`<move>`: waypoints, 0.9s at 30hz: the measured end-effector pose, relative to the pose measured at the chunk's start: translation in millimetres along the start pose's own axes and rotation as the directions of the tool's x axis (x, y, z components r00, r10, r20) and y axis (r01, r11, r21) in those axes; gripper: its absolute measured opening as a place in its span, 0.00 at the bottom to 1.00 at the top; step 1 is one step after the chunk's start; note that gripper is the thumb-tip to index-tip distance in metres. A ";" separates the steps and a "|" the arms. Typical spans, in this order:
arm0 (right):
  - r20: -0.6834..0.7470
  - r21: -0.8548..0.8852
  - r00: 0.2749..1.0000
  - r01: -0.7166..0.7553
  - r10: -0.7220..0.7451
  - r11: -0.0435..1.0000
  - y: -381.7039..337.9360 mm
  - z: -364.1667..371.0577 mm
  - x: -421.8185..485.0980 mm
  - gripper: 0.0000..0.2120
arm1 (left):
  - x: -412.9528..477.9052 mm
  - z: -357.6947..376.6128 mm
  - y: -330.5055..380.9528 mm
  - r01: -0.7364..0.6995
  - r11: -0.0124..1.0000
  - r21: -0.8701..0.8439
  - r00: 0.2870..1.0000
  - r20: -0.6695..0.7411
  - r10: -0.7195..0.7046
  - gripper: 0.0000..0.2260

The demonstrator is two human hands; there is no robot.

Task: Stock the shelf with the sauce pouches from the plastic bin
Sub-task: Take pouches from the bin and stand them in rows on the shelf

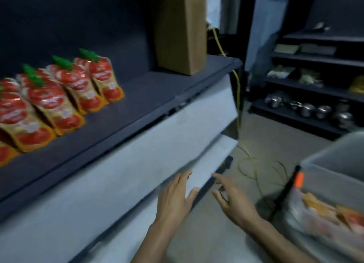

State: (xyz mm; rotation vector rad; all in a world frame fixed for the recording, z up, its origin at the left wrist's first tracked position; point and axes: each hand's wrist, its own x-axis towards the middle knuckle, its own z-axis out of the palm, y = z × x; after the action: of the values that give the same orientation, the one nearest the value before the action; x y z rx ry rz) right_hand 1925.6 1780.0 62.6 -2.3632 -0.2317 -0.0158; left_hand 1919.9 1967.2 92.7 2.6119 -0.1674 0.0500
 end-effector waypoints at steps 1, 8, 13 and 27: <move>0.007 -0.038 0.999 -0.053 0.053 0.998 20.7 -14.6 -13.8 0.21 | 1.0 17.9 16.8 -0.013 1.000 -0.004 0.998 0.057 0.013 0.22; 0.008 -0.153 0.937 -0.344 0.349 0.926 177.1 -105.8 -93.2 0.13 | 29.6 133.4 138.1 -0.212 0.975 0.067 0.926 0.331 0.179 0.19; -0.080 -0.058 0.832 -0.554 0.549 0.831 264.6 -152.0 -135.0 0.12 | 47.9 209.9 216.2 -0.246 0.968 -0.044 0.856 0.459 0.238 0.16; -0.093 0.119 0.592 -0.792 0.800 0.599 487.3 -184.0 -110.7 0.11 | 182.0 442.6 301.4 -0.118 0.970 -0.212 0.674 0.700 0.235 0.15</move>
State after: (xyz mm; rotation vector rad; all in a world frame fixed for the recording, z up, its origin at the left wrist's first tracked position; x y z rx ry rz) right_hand 1910.7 1291.9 -149.7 -2.1801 0.9141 0.2595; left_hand 2063.2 1466.7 -128.1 2.3053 -0.6760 -0.9110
